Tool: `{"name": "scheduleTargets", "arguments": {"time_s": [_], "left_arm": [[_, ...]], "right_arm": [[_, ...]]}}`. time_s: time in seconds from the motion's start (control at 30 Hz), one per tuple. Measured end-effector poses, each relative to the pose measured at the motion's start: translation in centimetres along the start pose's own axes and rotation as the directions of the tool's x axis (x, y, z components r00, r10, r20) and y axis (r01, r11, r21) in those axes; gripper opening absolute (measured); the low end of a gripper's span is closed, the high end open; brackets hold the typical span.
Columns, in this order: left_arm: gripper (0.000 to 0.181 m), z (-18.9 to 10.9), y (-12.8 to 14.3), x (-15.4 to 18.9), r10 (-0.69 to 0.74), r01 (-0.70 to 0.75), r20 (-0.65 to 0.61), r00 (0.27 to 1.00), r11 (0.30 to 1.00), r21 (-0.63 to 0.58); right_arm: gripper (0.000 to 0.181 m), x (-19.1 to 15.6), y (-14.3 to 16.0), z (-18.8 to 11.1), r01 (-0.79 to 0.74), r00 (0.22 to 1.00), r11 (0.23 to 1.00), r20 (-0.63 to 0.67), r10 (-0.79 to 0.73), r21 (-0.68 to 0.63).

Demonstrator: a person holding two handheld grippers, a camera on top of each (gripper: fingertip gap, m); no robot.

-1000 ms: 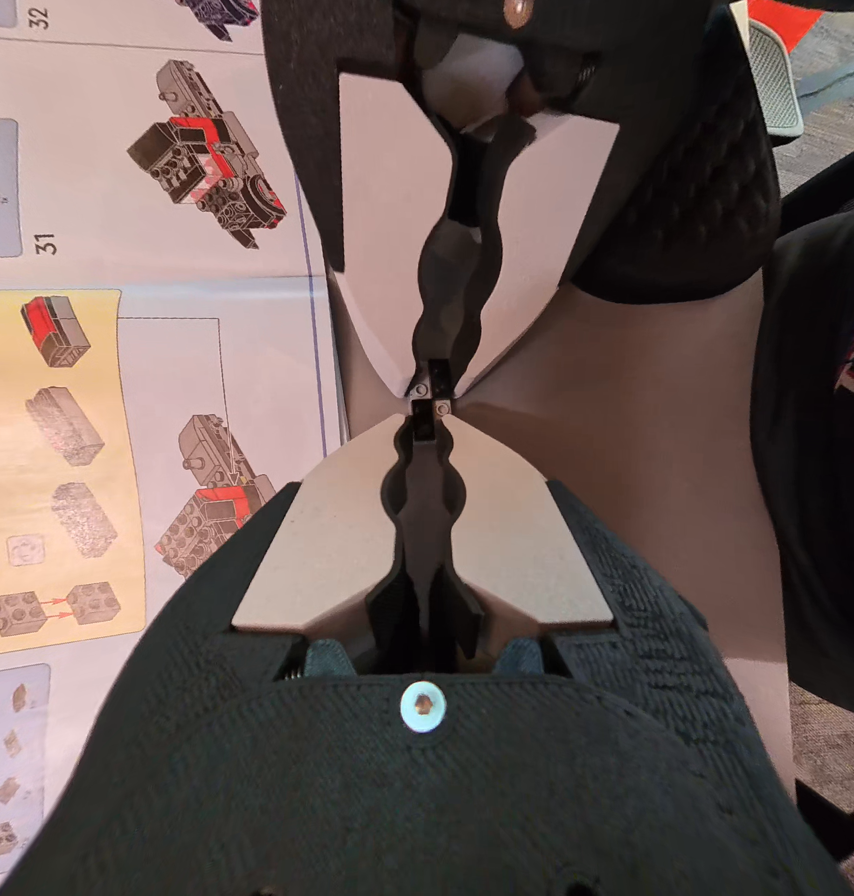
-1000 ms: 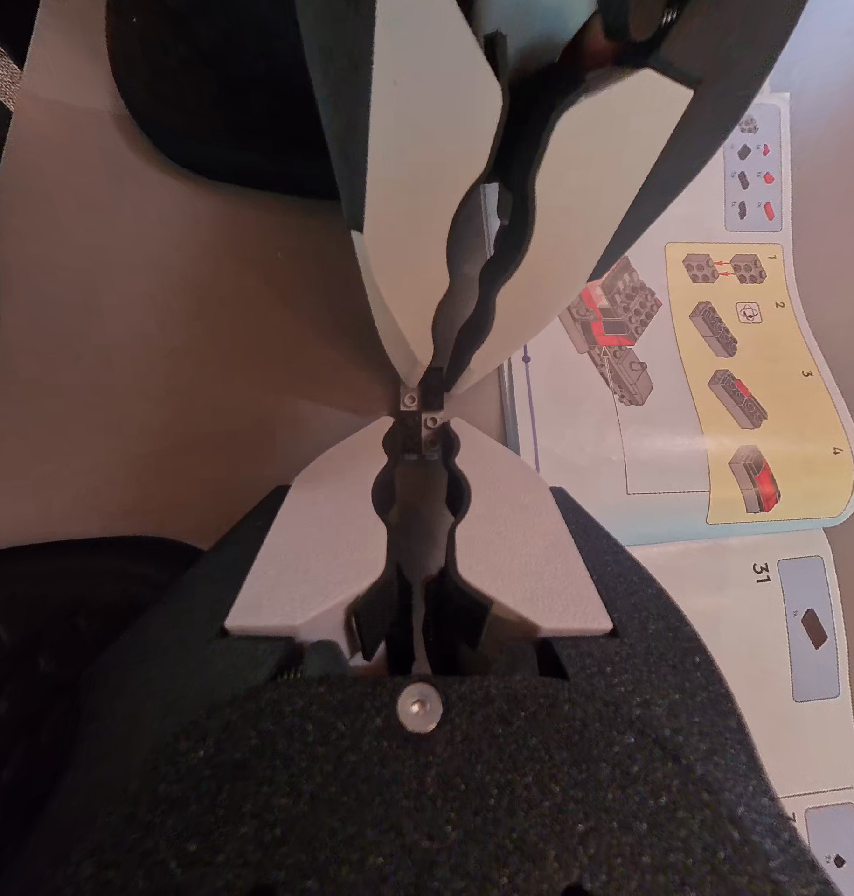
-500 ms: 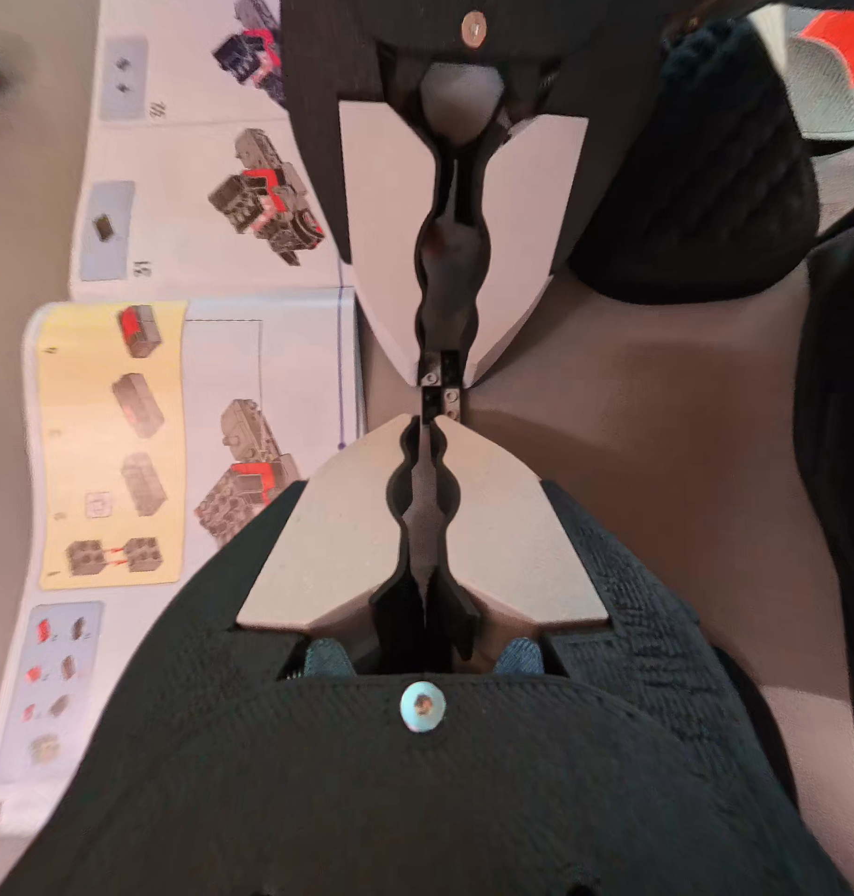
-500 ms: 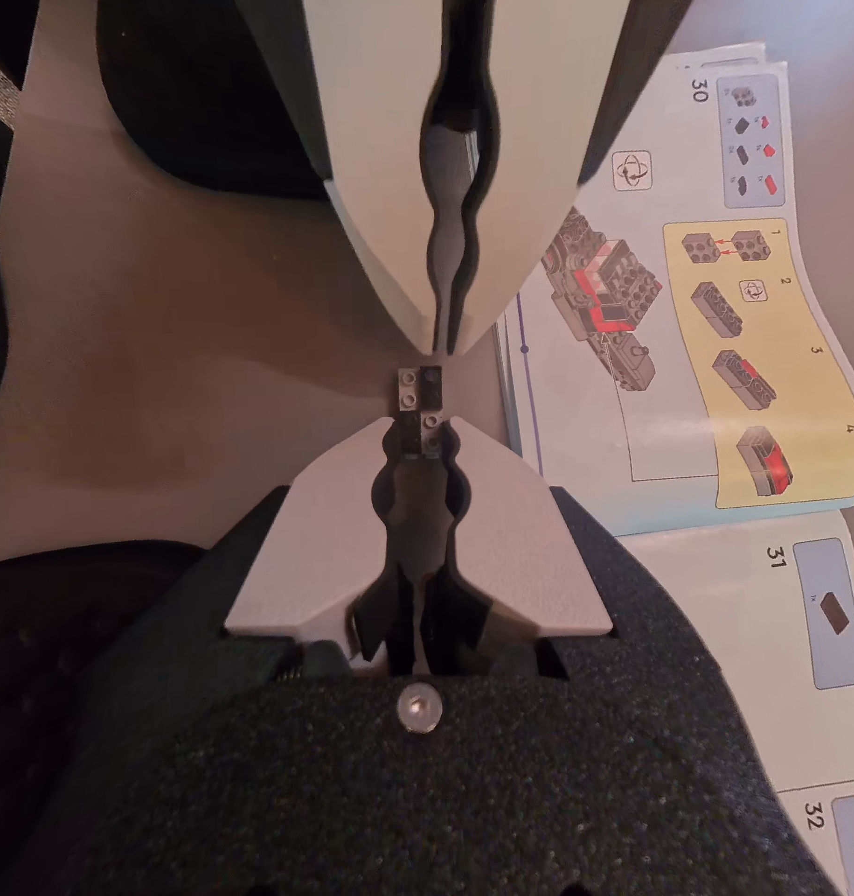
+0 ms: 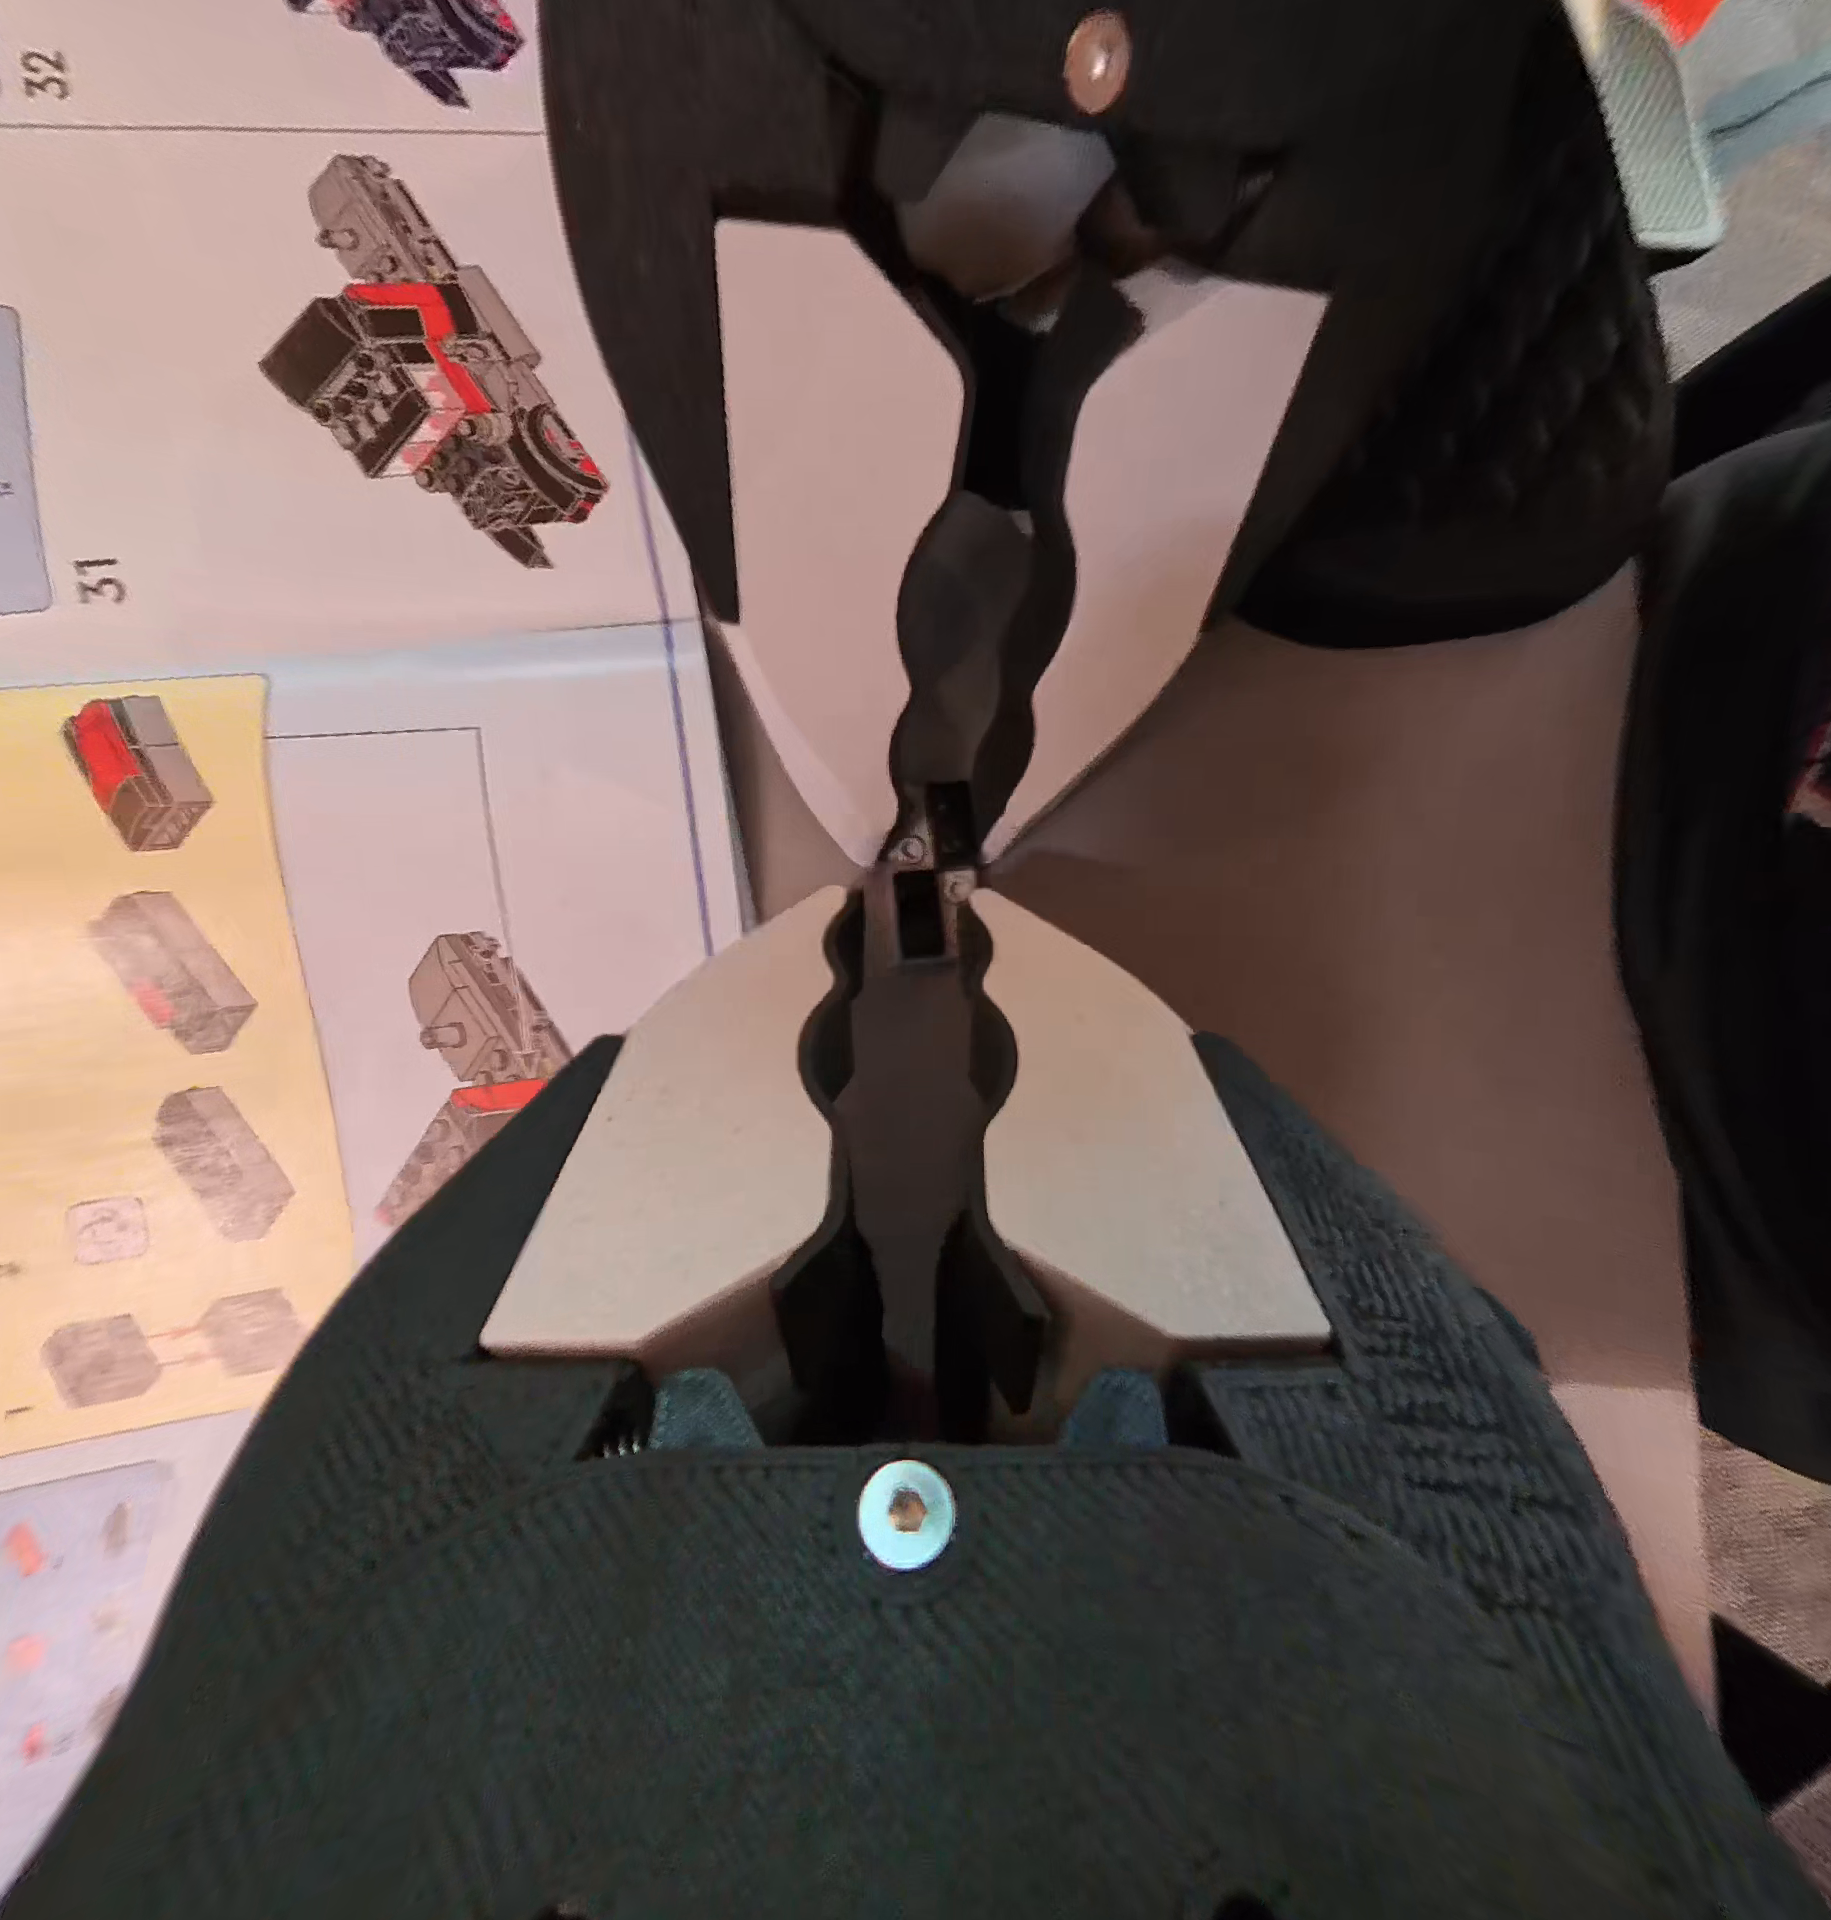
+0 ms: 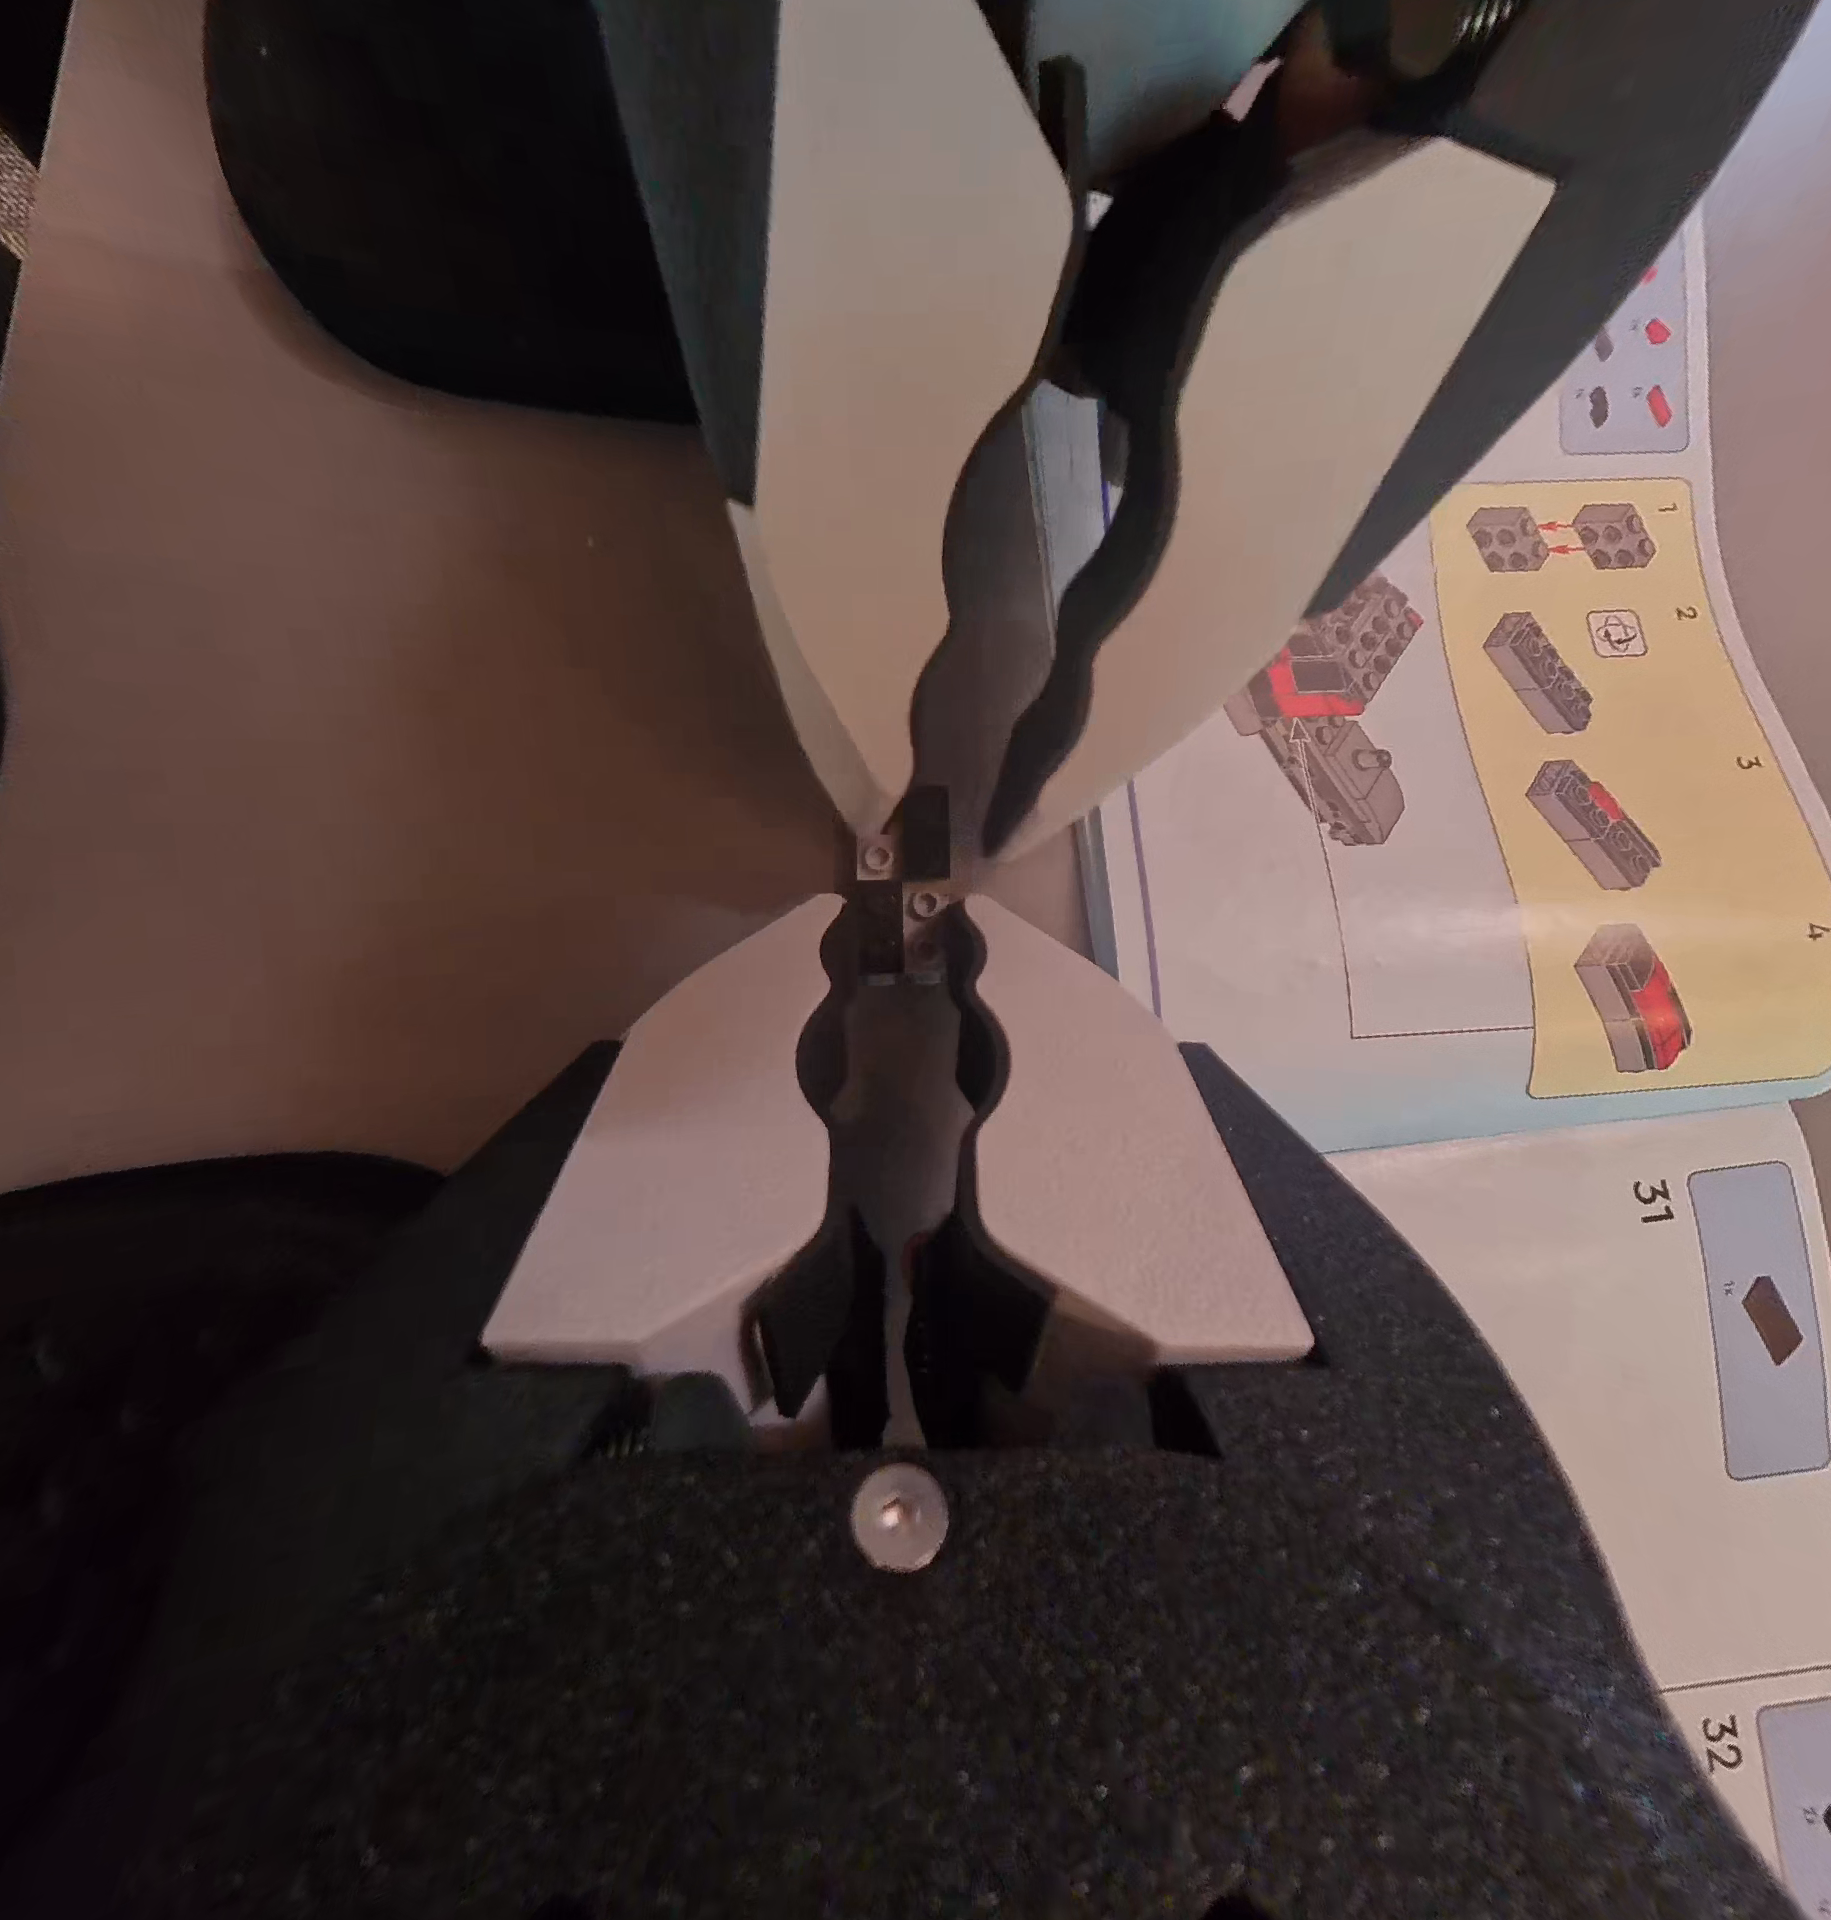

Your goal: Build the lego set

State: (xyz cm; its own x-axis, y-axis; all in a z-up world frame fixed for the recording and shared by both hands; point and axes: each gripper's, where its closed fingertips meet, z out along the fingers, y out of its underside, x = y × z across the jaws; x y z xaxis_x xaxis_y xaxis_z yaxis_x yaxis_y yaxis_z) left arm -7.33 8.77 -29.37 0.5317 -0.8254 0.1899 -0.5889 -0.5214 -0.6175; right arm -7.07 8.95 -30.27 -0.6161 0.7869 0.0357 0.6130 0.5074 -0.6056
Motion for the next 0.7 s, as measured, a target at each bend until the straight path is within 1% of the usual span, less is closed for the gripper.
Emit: {"name": "scheduleTargets", "arguments": {"time_s": [0.03, 0.13, 0.23, 0.4, 0.53, 0.63, 0.7], "left_arm": [[0.017, 0.03, 0.13, -0.26, 0.011, -0.011, 0.019, 1.000, 1.000, -0.013], [0.015, 0.23, 0.28, 0.05, 0.010, -0.010, -0.003, 1.000, 1.000, -0.026], [0.009, 0.41, 0.17, -0.06, 0.007, -0.007, 0.009, 1.000, 1.000, -0.020], [0.008, 0.40, 0.14, -0.16, 0.025, -0.025, 0.034, 0.999, 1.000, 0.001], [0.007, 0.28, -0.04, -0.12, 0.053, -0.058, 0.089, 0.995, 0.997, 0.058], [0.007, -0.03, -0.29, 0.11, 0.031, -0.044, 0.088, 0.996, 0.989, 0.139], [0.007, -0.26, -0.32, 0.23, 0.038, -0.054, 0.097, 0.995, 0.985, 0.163]], "right_arm": [[0.017, -0.01, 0.00, 0.00, -0.002, 1.000, 1.000, -0.001, 0.002, 0.003], [0.017, 0.00, -0.02, 0.01, -0.005, 1.000, 1.000, -0.002, 0.005, 0.010], [0.017, 0.01, -0.01, 0.00, -0.006, 1.000, 1.000, -0.004, 0.006, 0.010], [0.017, 0.02, 0.02, 0.01, -0.014, 1.000, 1.000, -0.005, 0.014, 0.003], [0.017, -0.06, -0.01, -0.02, -0.029, 1.000, 1.000, 0.006, 0.029, 0.007], [0.017, -0.24, -0.20, 0.02, -0.034, 0.999, 0.999, 0.011, 0.033, 0.011], [0.017, -0.30, -0.39, 0.11, -0.035, 0.999, 0.999, 0.011, 0.035, 0.014]]}}
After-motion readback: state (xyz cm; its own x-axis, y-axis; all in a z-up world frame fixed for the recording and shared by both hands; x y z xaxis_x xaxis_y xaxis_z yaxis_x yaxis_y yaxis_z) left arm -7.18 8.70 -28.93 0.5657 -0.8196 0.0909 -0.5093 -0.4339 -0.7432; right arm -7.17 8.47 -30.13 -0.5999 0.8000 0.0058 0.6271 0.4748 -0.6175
